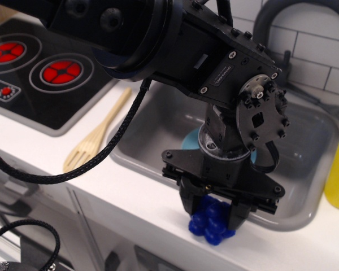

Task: Put blueberries on plate sink

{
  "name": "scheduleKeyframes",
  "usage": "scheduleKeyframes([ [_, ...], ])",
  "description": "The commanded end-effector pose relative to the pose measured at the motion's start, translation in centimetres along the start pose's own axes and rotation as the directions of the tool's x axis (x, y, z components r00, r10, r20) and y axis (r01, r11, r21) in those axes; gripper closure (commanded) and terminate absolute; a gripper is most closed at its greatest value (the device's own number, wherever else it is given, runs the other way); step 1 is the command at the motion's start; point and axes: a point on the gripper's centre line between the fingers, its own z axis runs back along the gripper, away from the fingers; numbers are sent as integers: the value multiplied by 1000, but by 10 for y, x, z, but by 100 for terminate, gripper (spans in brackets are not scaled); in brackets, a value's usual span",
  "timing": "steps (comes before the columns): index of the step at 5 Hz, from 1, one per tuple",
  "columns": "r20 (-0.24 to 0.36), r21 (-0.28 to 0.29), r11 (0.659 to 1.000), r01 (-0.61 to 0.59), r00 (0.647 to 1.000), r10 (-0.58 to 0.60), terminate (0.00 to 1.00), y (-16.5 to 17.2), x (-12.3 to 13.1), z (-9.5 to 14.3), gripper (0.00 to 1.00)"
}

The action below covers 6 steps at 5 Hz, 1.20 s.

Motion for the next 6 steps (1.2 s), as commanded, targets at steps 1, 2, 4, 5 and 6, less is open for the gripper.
scheduleKeyframes([
  [1, 1, -20, 1000, -15, 1000, 15, 0, 4, 9, 5, 100],
  [2, -11, -48, 998, -49, 999, 49, 0, 8, 21, 19, 100],
  [4, -25, -66, 985, -160, 987, 159, 0, 24, 61, 27, 100],
  [5, -18, -40, 970, -241, 971, 240, 0, 35, 89, 12, 100],
  [6, 13, -30, 953, -300, 954, 300, 0, 48, 110, -3, 100],
])
